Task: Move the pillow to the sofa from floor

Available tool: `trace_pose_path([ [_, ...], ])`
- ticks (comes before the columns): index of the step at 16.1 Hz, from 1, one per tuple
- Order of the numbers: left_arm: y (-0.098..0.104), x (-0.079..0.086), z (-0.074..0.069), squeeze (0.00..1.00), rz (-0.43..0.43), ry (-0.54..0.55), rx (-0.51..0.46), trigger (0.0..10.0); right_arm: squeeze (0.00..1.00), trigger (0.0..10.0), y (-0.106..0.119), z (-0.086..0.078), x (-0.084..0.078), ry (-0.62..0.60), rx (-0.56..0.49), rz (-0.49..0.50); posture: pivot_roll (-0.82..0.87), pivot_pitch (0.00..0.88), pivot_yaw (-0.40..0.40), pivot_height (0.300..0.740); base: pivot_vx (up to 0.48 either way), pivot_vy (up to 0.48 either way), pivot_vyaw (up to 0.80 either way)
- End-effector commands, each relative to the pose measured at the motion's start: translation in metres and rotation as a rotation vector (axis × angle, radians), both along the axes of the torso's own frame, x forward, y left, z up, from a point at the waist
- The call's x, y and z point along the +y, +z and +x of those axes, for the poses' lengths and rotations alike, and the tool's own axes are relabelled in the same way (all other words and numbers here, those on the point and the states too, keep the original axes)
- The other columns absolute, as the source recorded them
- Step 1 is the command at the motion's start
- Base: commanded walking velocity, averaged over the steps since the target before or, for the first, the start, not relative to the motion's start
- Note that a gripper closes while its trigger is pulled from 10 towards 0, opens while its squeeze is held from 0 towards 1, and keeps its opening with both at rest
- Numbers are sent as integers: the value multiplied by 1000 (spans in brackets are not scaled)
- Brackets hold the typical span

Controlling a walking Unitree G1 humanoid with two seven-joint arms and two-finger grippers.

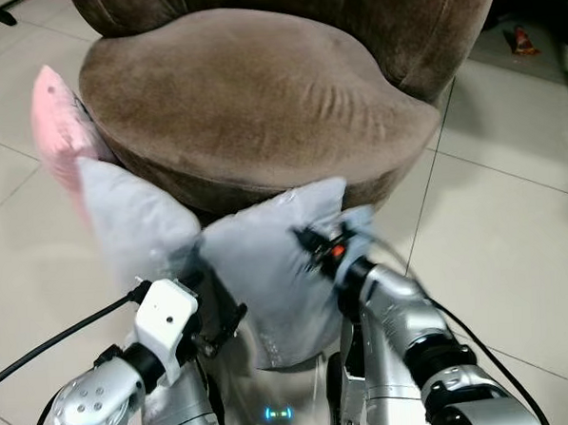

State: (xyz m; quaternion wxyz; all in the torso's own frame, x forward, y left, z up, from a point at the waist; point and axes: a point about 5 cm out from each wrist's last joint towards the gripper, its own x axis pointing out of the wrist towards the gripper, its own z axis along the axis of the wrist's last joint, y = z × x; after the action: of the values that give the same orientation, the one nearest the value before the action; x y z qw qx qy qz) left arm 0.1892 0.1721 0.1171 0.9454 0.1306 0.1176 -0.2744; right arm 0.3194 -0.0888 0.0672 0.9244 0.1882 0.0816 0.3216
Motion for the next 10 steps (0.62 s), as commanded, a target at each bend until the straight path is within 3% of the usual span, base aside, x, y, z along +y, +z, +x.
trace_pose_path([
  [1,-5,0,1,392,5,2,7,10000,0,0,21,8,-19,-104,-59,122,63,100,-40,442,0,0,0],
  [6,-10,2,12,388,12,1,-10,10000,0,0,72,15,-41,-195,-172,371,57,59,-27,442,0,0,0],
  [8,-12,5,17,388,14,0,-21,10000,0,0,110,2,-47,-122,-271,468,58,45,-24,442,0,0,0],
  [10,-12,6,19,388,19,-2,-28,10000,0,0,125,-9,-48,-75,-310,478,56,37,-20,442,0,0,0],
])
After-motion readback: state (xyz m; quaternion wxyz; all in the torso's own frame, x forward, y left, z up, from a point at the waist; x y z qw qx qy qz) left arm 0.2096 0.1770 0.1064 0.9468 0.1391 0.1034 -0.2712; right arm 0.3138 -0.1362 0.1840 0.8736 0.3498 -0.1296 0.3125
